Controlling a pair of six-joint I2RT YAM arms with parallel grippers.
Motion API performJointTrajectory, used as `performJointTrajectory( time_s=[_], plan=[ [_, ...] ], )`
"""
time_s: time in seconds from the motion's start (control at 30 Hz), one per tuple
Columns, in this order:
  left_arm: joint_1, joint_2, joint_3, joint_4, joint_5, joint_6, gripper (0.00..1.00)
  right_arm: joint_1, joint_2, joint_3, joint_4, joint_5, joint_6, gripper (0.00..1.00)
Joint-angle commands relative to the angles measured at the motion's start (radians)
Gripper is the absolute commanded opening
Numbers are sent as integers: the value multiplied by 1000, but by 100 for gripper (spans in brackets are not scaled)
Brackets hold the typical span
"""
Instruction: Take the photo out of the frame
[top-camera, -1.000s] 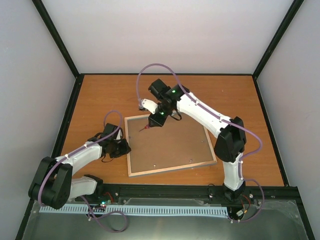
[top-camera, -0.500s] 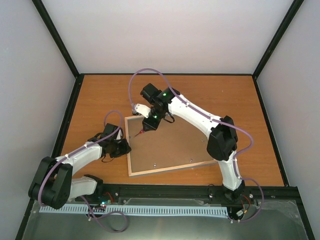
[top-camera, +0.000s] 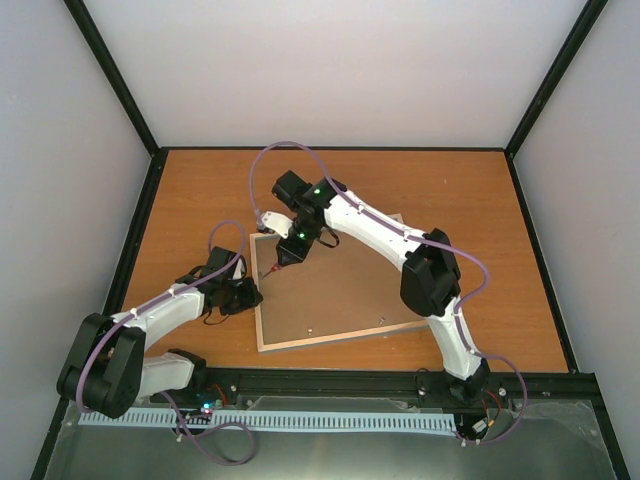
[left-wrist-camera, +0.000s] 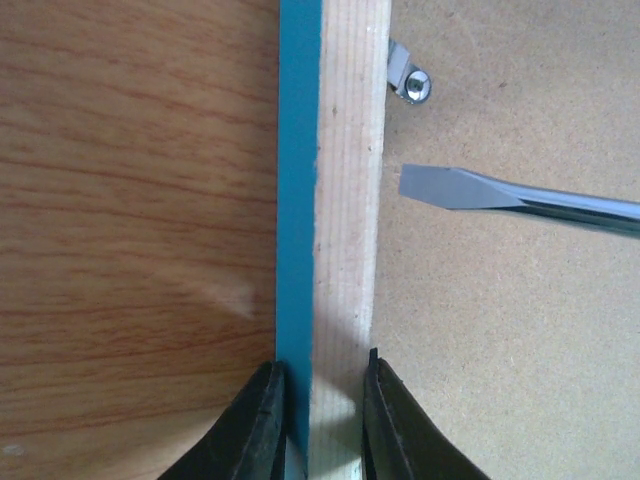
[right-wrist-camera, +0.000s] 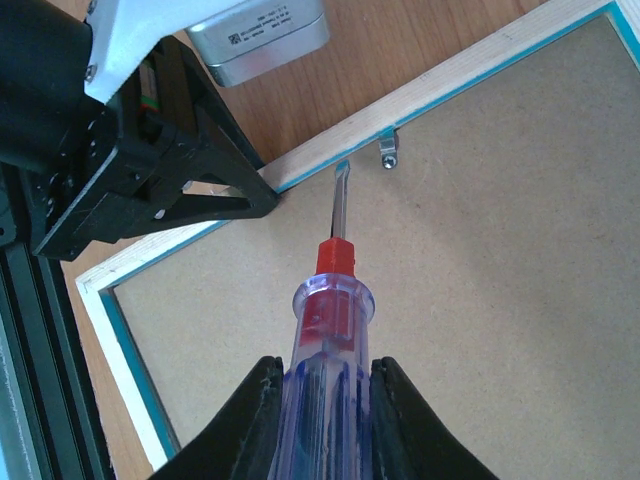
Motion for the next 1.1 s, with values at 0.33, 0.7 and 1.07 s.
performJointTrajectory(
  time_s=[0.33,0.7,1.07],
  plan=[
    [-2,-23,18,92,41,7,1,11,51,44,14,45,38,3],
    [-2,-17,14,92,42,11,1,11,58,37,29,104,66,3],
    [-3,-13,17,92,37,12,1,12,11,-17,57,359,135,3]
  ],
)
